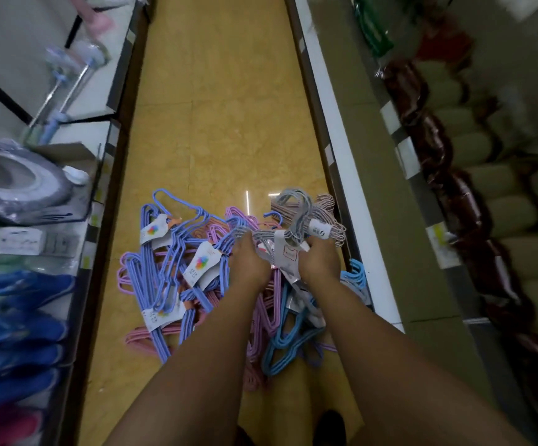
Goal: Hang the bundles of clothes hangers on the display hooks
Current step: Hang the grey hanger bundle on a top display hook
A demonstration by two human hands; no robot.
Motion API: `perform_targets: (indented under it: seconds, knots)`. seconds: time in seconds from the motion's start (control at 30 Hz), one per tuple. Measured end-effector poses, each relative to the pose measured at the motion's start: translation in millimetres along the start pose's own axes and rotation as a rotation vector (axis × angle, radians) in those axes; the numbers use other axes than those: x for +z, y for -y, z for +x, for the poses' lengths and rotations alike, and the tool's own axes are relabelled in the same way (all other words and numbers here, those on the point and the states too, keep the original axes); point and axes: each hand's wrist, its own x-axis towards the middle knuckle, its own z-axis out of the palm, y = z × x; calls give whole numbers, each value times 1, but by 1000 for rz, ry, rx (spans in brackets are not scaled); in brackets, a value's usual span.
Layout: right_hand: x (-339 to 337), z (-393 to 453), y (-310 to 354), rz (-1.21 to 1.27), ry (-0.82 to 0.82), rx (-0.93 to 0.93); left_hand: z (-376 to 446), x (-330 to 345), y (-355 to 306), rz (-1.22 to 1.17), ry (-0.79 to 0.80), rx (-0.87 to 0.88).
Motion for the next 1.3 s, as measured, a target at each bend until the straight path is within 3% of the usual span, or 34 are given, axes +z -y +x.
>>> perform_targets:
  seconds: [0.2,0.37,0.6,0.9,1.13,1.3]
  knots:
    - [-97,-72,80,-108,77,-113,-74,-92,-77,453,-104,60]
    - [-165,-125,144,-140,170,-250,-128,-165,-121,580,-150,119]
    - [-208,-192,224,-222,168,-391,-176,-257,-145,513,-317,158]
    - [-204,-265,273,-475,106,-605,-230,-320,-119,396,-425,131]
    - [-170,-308,295,-531,205,-779,-278,-349,-74,376,-520,-7]
    - [-148,-349,290,-565,289,-955,-324,-349,-36,284,-587,-202]
